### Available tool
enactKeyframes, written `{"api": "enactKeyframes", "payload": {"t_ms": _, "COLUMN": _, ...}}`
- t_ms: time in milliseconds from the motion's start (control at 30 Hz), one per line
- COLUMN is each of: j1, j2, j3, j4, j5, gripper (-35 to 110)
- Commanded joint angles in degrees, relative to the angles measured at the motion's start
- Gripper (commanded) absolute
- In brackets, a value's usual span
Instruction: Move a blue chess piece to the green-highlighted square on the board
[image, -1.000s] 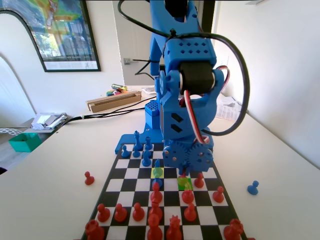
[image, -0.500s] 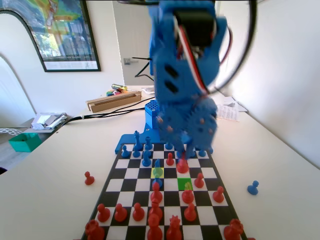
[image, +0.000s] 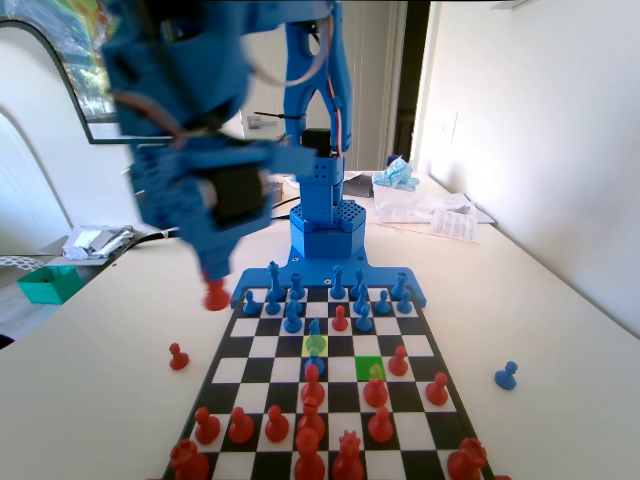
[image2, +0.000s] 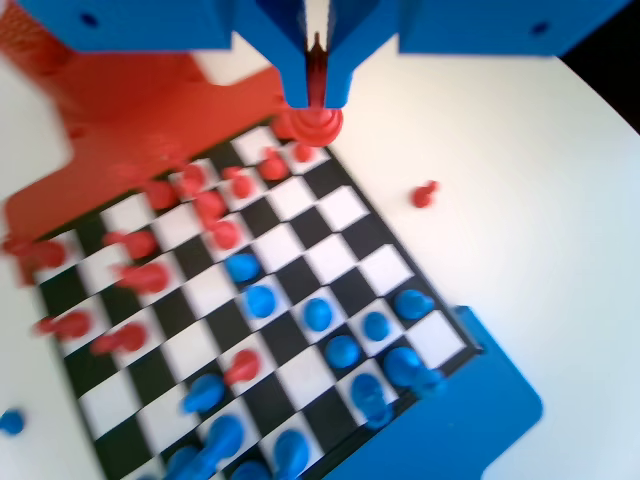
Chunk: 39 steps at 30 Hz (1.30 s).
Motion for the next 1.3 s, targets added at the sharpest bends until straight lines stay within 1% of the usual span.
{"api": "enactKeyframes", "payload": {"t_ms": 0, "j1": 6.0, "j2": -1.1, "j3": -5.5, "j4": 1.4, "j5": -1.6, "gripper": 1}}
{"api": "enactKeyframes", "payload": {"t_ms": 233, "j1": 10.5, "j2": -9.4, "j3": -8.2, "j4": 0.1, "j5": -1.9, "gripper": 1}}
{"api": "enactKeyframes", "payload": {"t_ms": 633, "j1": 14.7, "j2": -19.2, "j3": -9.7, "j4": -6.0, "j5": -2.9, "gripper": 1}}
{"api": "enactKeyframes", "payload": {"t_ms": 967, "j1": 13.1, "j2": -22.3, "j3": -7.6, "j4": -11.5, "j5": -3.4, "gripper": 1}}
{"api": "enactKeyframes", "payload": {"t_ms": 1267, "j1": 11.1, "j2": -21.8, "j3": -9.0, "j4": -10.5, "j5": -3.0, "gripper": 1}}
